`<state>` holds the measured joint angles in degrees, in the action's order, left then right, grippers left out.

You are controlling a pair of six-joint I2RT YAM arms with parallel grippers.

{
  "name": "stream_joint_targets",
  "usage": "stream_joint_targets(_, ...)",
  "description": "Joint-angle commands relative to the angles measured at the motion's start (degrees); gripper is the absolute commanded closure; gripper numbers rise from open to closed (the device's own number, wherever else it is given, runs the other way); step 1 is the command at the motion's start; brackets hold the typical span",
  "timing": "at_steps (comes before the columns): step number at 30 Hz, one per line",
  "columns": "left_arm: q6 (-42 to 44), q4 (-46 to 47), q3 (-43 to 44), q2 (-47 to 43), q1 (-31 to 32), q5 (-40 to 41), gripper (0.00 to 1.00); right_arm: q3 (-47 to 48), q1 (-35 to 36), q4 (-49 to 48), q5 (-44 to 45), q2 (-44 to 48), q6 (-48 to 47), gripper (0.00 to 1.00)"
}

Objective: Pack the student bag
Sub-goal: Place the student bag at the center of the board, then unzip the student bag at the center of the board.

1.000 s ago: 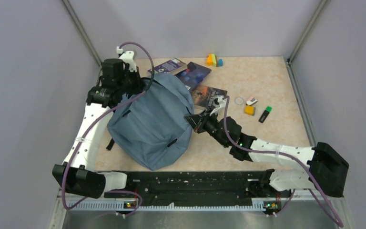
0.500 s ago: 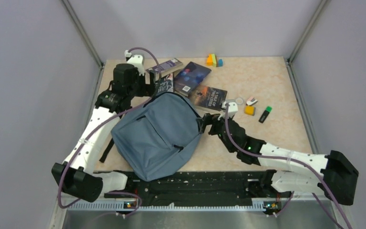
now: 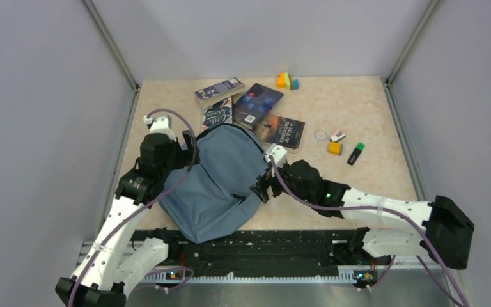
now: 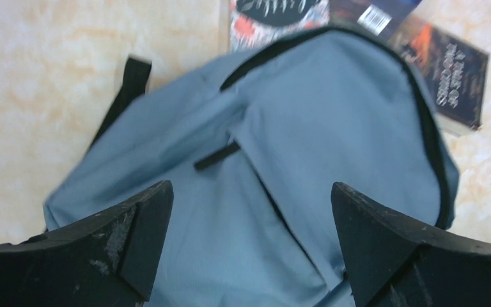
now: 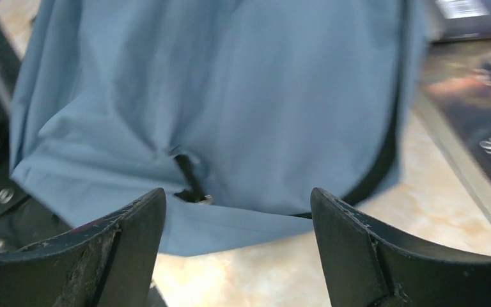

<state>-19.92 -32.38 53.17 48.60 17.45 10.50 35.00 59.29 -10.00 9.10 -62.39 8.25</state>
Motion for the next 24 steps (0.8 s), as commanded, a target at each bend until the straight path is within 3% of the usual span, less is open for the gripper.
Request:
stream_joint_targets(1, -8.4, -3.2, -6.5, -4.6, 0.1, 1.6, 0.02, 7.3, 2.1, 0.1, -16.1, -7.2, -3.7, 0.2)
stream_joint_targets(11, -14.1, -4.5, -13.7, -6.8, 0.0, -5.7, 0.03, 18.5, 2.7, 8.3, -16.5, -22.3, -10.5, 0.28)
stream_joint_targets(17, -15.4, -8.1, -14.8, -6.6, 0.1, -1.4, 0.03, 22.9, 4.1, 12.3, -10.9, -29.2, -12.0, 0.35)
stream_joint_targets(24, -16.1, -7.7, -15.4, -5.3, 0.1, -2.5, 0.03, 26.5, 5.5, 15.0, -8.0, -34.2, -12.9, 0.41)
